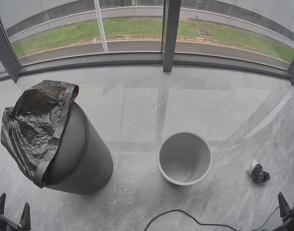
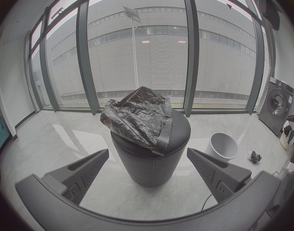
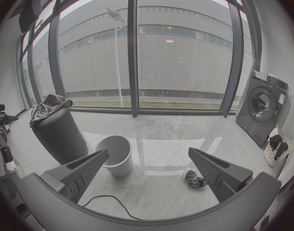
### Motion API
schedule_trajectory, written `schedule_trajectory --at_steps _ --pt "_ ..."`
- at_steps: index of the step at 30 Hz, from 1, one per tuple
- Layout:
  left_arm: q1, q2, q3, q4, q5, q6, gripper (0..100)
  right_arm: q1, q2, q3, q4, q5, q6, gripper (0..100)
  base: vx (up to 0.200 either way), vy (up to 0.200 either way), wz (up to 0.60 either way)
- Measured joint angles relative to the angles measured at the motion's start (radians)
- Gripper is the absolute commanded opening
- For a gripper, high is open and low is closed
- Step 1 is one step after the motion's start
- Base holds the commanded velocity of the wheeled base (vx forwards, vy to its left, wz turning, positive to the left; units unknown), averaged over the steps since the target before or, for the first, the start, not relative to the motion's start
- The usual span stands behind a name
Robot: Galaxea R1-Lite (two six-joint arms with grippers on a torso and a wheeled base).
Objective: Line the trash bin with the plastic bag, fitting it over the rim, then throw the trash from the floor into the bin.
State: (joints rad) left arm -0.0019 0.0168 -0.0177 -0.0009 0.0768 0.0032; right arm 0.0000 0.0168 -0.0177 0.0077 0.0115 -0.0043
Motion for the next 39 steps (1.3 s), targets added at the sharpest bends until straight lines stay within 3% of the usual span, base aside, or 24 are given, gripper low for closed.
schedule_trajectory --at_steps 5,14,17,34,39 --pt "0.0 0.0 0.0 -0.001 0.001 -0.003 100 0.0 0.0 0.0 0.0 0.0 -0.001 100 0.0 0.0 0.0" --pt "-0.001 0.001 0.0 0.014 -0.029 0.01 100 0.0 0.0 0.0 0.0 0.0 -0.001 100 0.067 0.2 0.0" --pt "-0.002 0.001 0.0 0.012 -0.03 0.008 100 0.0 0.0 0.0 0.0 0.0 -0.001 100 0.2 0.0 0.0" --pt "-0.001 0.001 0.0 -0.001 -0.031 0.003 100 0.0 0.0 0.0 0.0 0.0 -0.001 100 0.0 0.0 0.0" --pt "-0.001 0.002 -0.006 -0.014 -0.039 0.041 100 0.0 0.0 0.0 0.0 0.0 -0.001 100 0.0 0.0 0.0"
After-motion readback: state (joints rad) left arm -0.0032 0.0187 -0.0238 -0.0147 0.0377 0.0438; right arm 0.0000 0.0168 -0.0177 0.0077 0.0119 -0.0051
